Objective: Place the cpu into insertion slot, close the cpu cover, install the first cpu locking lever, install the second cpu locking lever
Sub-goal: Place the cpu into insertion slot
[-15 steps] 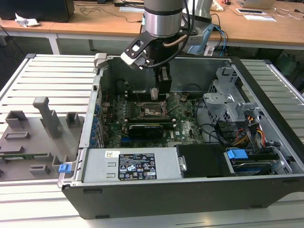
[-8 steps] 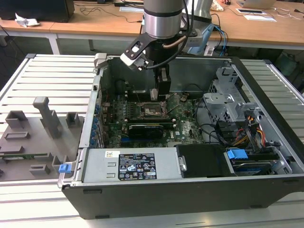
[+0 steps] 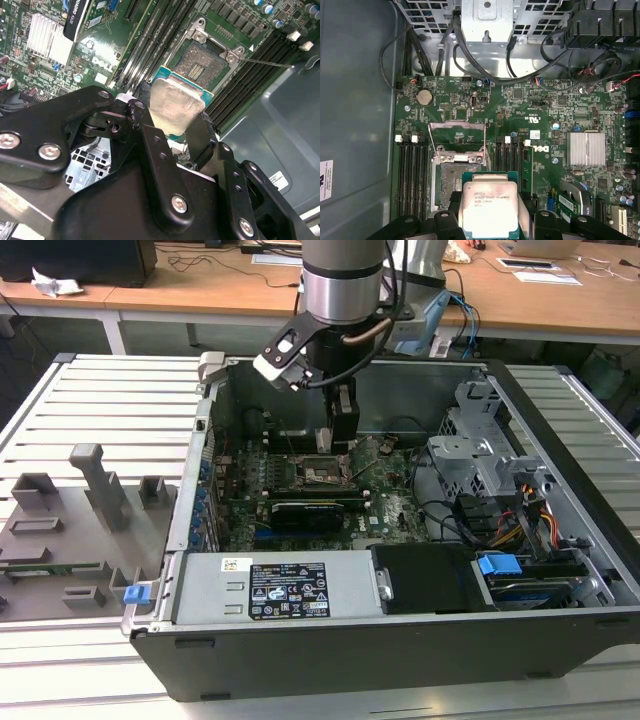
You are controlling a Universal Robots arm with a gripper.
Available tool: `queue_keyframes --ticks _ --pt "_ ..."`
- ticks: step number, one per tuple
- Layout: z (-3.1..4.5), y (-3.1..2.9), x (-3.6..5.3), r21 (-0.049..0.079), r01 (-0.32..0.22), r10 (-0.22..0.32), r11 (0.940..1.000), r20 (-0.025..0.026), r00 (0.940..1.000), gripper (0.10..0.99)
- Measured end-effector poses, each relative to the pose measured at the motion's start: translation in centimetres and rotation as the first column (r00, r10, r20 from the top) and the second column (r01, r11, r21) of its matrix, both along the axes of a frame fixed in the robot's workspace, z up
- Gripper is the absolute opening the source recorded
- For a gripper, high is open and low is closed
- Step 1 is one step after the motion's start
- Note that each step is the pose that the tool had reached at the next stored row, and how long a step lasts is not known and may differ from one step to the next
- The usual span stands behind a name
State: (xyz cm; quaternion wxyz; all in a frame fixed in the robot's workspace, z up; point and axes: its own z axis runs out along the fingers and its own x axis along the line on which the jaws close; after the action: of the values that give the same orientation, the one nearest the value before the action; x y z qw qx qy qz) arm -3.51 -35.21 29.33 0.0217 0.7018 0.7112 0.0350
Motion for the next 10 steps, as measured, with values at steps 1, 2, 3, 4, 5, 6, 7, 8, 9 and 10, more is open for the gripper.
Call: queue_keyframes --ticks 1,2,3,4,5,6,7,8,9,10 --pt "-0.05 0.00 0.00 0.000 0.000 0.000 1.0000 0.0000 1.0000 0.525" --pt "-0.16 0.00 0.00 0.000 0.000 0.000 1.0000 0.0000 1.0000 0.525" --pt "-0.25 0.00 0.00 0.000 0.000 0.000 1.0000 0.0000 1.0000 0.525" --pt "-0.32 0.00 0.00 0.000 0.000 0.000 1.0000 0.0000 1.0000 0.525" --pt "-0.39 0.00 0.00 0.000 0.001 -0.001 1.0000 0.0000 1.0000 0.525" --pt "-0.44 0.00 0.00 0.000 0.001 -0.001 1.0000 0.0000 1.0000 0.525" --pt "-0.52 0.00 0.00 0.000 0.001 -0.001 1.0000 0.0000 1.0000 0.525" --pt "-0.60 0.00 0.00 0.000 0.001 -0.001 1.0000 -0.0001 1.0000 0.525" --pt "-0.63 0.00 0.00 0.000 0.001 -0.001 1.0000 -0.0001 1.0000 0.525" --pt "-0.67 0.00 0.00 0.000 0.001 -0.001 1.0000 0.0000 1.0000 0.525"
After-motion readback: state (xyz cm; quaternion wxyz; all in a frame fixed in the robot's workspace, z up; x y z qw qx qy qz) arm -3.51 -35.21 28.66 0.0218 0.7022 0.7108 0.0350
